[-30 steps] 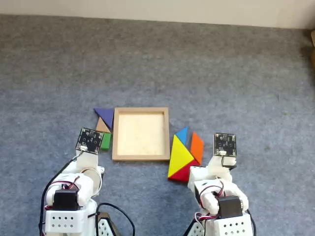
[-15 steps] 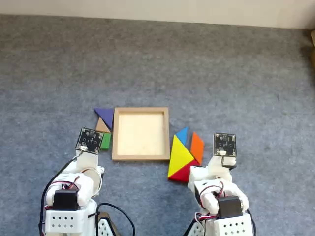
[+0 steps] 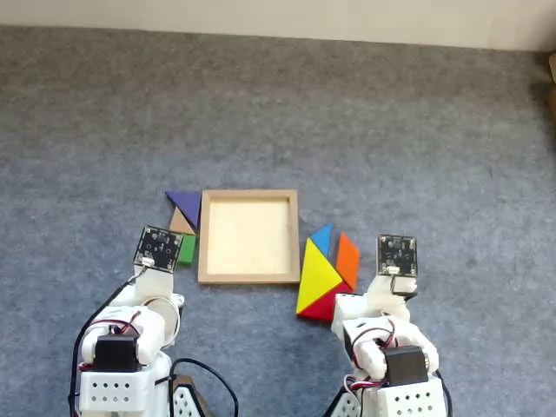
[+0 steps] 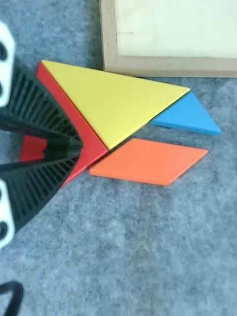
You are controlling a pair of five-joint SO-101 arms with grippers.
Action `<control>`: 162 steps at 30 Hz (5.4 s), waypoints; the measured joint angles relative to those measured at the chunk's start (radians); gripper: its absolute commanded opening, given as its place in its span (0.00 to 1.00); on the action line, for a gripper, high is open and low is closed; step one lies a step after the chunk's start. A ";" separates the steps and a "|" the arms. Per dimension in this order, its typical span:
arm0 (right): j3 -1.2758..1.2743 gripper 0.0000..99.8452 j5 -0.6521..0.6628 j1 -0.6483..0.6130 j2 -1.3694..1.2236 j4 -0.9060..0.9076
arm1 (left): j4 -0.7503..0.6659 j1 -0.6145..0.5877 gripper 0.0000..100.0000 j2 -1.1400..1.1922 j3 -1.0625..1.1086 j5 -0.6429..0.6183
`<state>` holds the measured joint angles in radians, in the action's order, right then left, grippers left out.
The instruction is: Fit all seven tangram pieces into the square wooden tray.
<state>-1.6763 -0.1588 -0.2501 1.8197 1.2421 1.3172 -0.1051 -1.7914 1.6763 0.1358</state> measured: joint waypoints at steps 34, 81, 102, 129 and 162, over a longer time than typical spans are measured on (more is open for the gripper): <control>0.002 0.01 0.000 0.054 0.000 0.000 | 0.000 0.000 0.01 0.000 0.000 0.000; 0.701 0.22 -0.140 -0.328 -1.074 -0.097 | 0.003 0.000 0.01 0.000 0.000 0.000; 0.760 0.22 -0.110 -0.232 -1.544 -0.322 | 0.003 0.000 0.01 0.000 0.000 0.000; 0.787 0.23 -0.077 -0.236 -1.574 -0.322 | 0.003 0.000 0.01 0.000 0.000 0.000; 0.824 0.36 -0.192 -0.374 -1.590 -0.315 | 0.003 0.000 0.01 0.000 0.000 0.000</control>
<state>-0.8523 -0.3506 -0.6245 0.2302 0.9275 1.3203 -0.1051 -1.7914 1.6763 0.1358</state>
